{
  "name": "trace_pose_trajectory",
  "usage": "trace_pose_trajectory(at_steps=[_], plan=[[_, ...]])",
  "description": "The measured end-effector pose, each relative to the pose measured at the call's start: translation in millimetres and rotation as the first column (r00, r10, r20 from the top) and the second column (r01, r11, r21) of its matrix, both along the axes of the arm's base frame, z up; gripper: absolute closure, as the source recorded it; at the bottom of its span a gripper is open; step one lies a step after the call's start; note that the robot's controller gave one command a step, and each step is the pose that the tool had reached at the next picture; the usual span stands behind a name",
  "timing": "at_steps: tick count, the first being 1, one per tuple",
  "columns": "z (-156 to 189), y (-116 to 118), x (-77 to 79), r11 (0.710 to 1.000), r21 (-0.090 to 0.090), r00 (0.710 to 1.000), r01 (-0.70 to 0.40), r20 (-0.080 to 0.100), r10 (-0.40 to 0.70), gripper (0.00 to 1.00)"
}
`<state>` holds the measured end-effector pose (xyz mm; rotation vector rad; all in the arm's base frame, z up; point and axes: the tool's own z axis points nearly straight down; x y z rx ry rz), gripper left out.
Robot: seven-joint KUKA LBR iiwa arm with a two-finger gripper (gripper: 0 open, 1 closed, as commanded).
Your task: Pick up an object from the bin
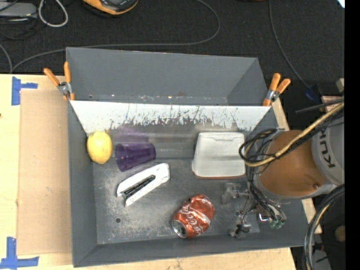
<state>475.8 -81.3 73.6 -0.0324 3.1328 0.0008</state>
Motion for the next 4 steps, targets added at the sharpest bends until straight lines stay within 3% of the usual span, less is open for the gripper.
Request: trace_pose_trajectory(at_steps=[1, 2, 3, 4], plan=[[-4, 15, 14.7, 1.0, -0.001, 1.0, 0.025, 0.001, -0.025, 0.0], [-2, 67, 3.9, 0.998, -0.003, 0.998, -0.066, 0.008, 0.066, 0.0], [-4, 93, 15.3, 0.999, -0.003, 0.999, -0.051, -0.001, 0.051, 0.0], [87, 78, 5.0, 0.999, -0.004, 0.999, -0.039, 0.01, 0.039, 0.0]])
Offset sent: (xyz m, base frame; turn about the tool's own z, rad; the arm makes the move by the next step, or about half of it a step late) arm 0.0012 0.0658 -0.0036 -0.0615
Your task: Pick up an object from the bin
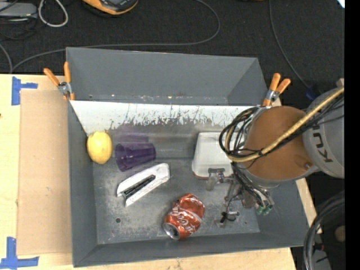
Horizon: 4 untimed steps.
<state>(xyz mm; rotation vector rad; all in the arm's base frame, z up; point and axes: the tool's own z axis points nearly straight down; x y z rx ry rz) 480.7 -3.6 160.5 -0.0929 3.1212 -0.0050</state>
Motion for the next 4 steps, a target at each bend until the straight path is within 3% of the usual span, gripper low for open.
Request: trace_pose_trajectory(at_steps=[1, 2, 3, 4], plan=[[-88, 30, 7.9, 1.0, 0.002, 0.999, -0.03, -0.025, 0.03, 0.0], [-75, 58, 3.4, 1.0, 0.0, 1.0, -0.004, -0.002, 0.004, 0.0], [-92, 45, 14.5, 1.0, -0.002, 0.999, -0.027, -0.021, 0.027, 0.0], [-91, 88, 14.9, 1.0, 0.001, 1.0, -0.005, -0.008, 0.005, 0.0]])
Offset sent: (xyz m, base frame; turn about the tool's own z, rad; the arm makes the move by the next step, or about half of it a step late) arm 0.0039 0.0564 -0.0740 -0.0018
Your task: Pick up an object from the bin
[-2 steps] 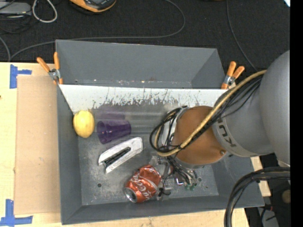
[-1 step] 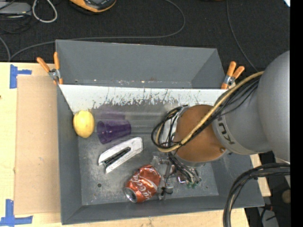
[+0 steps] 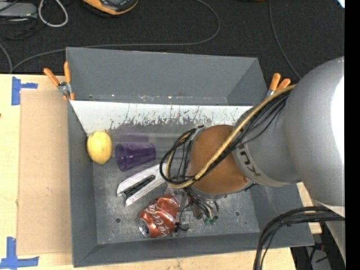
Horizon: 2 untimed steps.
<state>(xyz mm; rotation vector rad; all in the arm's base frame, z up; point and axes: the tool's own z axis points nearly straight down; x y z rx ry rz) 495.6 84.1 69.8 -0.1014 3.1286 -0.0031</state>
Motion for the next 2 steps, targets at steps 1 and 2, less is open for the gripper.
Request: trace_pose_trajectory(at_steps=[1, 2], plan=[[0, 8, -3.8, 0.999, -0.004, 0.999, -0.037, -0.01, 0.037, 0.0], [1, 26, -14.1, 1.0, -0.003, 1.0, -0.017, 0.002, 0.017, 0.0]])
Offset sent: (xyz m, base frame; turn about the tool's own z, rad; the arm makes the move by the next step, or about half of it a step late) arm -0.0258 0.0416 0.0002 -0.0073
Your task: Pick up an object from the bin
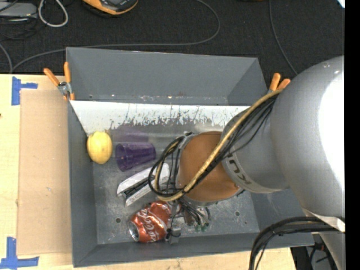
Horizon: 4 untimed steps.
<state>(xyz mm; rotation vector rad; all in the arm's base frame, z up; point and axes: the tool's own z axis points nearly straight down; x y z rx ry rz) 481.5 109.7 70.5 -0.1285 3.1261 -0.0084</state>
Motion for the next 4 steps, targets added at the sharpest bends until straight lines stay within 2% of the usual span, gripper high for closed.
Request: trace_pose_trajectory(at_steps=[1, 2, 3, 4], plan=[[-1, 13, 1.3, 0.963, -0.003, 0.963, -0.269, -0.003, 0.269, 1.0], [-1, 13, 1.3, 0.963, -0.003, 0.963, -0.269, -0.003, 0.269, 1.0], [21, 26, 3.3, 0.969, -0.005, 0.969, -0.248, -0.018, 0.247, 1.0], [22, 45, 0.1, 0.985, -0.005, 0.985, -0.172, -0.022, 0.172, 1.0]])
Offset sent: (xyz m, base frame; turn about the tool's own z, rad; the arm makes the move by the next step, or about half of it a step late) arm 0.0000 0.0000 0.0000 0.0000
